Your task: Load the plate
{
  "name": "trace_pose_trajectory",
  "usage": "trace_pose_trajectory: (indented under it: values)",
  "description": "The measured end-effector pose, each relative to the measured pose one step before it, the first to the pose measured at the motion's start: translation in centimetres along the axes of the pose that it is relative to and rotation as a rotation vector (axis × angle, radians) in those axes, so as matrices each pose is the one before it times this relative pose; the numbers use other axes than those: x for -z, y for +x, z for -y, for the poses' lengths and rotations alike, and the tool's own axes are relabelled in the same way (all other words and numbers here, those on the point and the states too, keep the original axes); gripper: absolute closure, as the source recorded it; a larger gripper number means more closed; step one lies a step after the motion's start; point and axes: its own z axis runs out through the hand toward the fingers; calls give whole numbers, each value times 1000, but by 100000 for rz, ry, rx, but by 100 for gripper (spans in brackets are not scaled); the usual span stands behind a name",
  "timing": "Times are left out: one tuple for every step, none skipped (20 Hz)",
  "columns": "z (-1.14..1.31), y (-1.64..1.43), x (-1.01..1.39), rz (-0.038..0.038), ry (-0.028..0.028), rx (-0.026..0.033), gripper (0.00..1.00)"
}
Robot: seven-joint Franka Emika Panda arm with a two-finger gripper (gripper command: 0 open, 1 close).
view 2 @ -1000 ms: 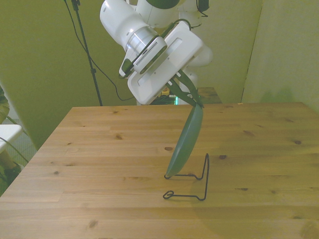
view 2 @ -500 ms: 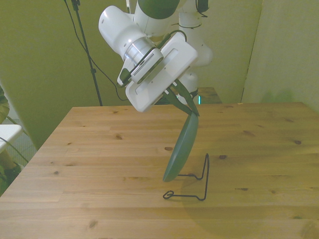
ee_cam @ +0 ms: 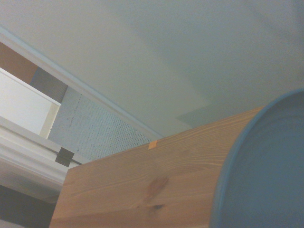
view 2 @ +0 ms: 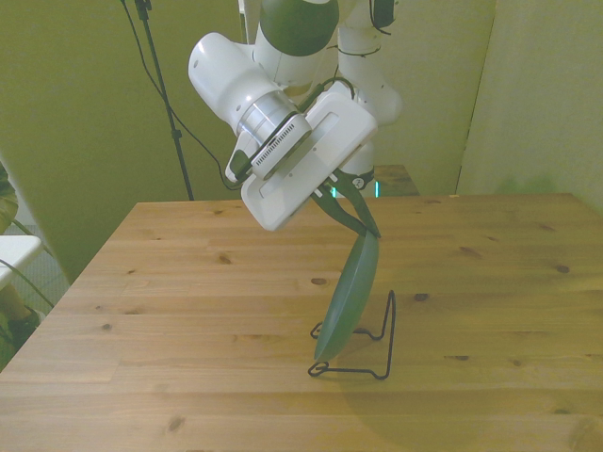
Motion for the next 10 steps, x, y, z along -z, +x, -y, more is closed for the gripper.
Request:
trace_pose_trajectory:
  values:
    - [-27, 31, -45, -195, -44, -23, 100]
    - [-76, 64, -41, -219, -85, -110, 100]
    - [-91, 62, -58, -117, -103, -130, 100]
    - [-94, 51, -70, -2, -104, -125, 100]
    - [-82, 36, -74, 68, -94, -116, 100]
    - [-72, 31, -61, 52, -80, -104, 100]
    - [-75, 25, -59, 59, -80, -115, 100]
    - [-66, 22, -50, 52, -70, -103, 100]
    - [-61, 21, -52, 52, -48, -105, 100]
    - [-66, 23, -54, 58, -67, -109, 100]
